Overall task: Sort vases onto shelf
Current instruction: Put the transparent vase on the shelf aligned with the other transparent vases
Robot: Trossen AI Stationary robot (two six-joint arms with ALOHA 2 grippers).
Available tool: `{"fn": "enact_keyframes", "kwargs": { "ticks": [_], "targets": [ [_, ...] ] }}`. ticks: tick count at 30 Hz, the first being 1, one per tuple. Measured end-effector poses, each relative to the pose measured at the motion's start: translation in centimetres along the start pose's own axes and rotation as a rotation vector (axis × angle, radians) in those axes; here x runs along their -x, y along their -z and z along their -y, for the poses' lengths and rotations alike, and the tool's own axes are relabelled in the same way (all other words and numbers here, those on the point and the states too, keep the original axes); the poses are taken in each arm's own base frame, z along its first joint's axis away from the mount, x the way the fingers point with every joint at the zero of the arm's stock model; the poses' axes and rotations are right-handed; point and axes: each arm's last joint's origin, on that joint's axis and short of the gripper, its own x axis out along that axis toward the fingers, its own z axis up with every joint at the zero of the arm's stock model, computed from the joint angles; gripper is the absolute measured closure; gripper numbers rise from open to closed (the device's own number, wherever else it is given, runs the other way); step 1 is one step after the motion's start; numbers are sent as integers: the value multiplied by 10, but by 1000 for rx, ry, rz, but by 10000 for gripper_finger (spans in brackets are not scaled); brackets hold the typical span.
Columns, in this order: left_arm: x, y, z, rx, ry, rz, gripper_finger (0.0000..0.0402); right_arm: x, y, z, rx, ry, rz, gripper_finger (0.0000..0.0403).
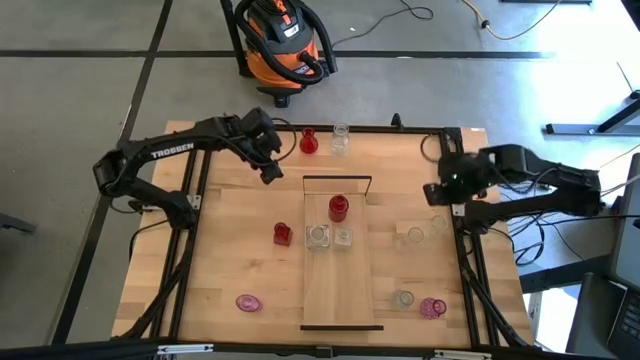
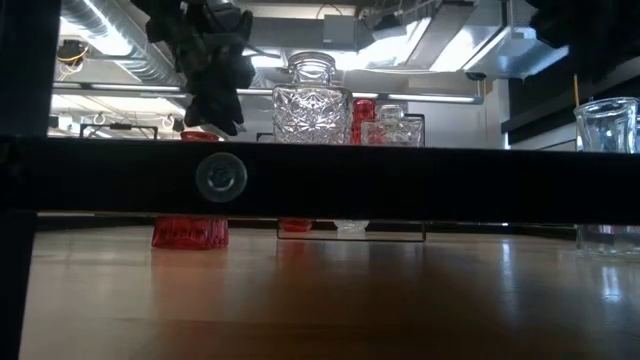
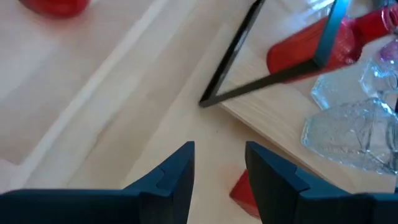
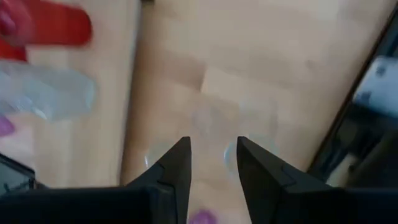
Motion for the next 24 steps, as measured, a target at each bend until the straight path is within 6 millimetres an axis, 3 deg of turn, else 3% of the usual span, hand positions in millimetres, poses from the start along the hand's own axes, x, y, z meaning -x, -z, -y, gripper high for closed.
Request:
{"fn": "enact_keyframes", "kwargs": {
  "ticks": [4, 11, 16, 24],
  "targets": [
    [-4, 3, 10, -16, 17, -18, 266, -12, 15, 4, -11, 84, -68, 292],
    [-7, 6, 19, -49, 24, -32, 266, -23, 28, 8, -42, 174, -29, 292],
    [-7, 6, 19, -51, 28, -33, 266, -44, 35, 14, -75, 254, -50, 292],
    [-7, 6, 19, -52, 29, -36, 266, -77, 36, 14, -76, 200, -48, 293]
  ]
}}
